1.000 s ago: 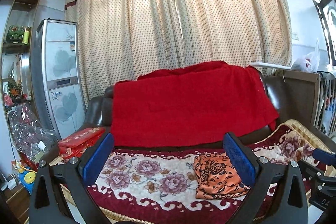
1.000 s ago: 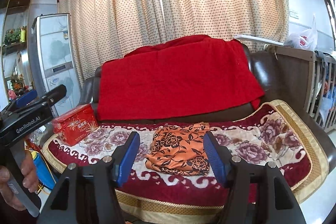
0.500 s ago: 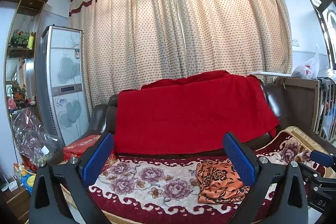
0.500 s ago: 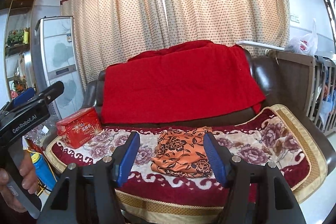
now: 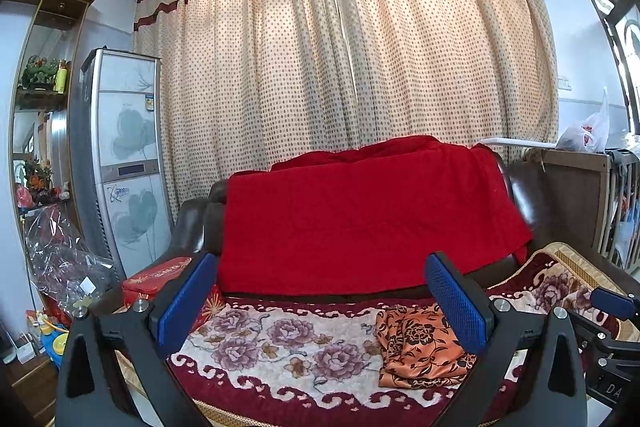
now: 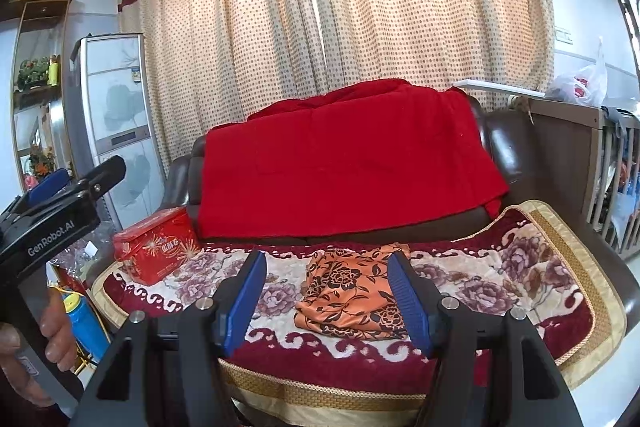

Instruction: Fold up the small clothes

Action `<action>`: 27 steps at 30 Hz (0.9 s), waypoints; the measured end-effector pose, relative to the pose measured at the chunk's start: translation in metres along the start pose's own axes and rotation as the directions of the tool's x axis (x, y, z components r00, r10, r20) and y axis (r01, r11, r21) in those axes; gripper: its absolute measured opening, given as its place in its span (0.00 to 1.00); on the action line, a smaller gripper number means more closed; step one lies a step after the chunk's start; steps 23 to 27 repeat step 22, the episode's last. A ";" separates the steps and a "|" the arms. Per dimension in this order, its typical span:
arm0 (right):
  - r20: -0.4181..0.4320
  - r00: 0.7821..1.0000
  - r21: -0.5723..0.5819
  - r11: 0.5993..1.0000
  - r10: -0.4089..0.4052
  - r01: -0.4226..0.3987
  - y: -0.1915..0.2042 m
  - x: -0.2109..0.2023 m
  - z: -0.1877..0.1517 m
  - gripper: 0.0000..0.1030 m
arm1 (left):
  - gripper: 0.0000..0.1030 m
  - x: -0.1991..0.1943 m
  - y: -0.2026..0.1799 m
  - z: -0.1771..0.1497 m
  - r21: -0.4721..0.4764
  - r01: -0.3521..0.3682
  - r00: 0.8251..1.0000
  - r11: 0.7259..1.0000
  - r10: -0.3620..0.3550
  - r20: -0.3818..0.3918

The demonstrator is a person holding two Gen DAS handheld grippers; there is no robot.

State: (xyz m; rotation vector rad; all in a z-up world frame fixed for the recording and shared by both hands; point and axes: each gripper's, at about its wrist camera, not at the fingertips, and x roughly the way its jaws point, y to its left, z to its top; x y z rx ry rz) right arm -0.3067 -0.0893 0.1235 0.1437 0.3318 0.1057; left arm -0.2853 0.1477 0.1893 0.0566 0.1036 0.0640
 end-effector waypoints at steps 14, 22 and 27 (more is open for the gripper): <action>-0.015 1.000 -0.009 1.000 0.004 -0.004 0.000 0.006 -0.001 0.65 | 1.00 0.003 0.002 -0.004 -0.009 0.000 1.000 1.000 0.000 -0.014; -0.064 0.998 0.001 1.000 0.008 -0.008 -0.004 0.029 -0.007 0.65 | 1.00 0.025 -0.002 -0.016 -0.009 0.028 0.998 1.000 -0.028 -0.052; -0.064 0.998 0.001 1.000 0.008 -0.008 -0.004 0.029 -0.007 0.65 | 1.00 0.025 -0.002 -0.016 -0.009 0.028 0.998 1.000 -0.028 -0.052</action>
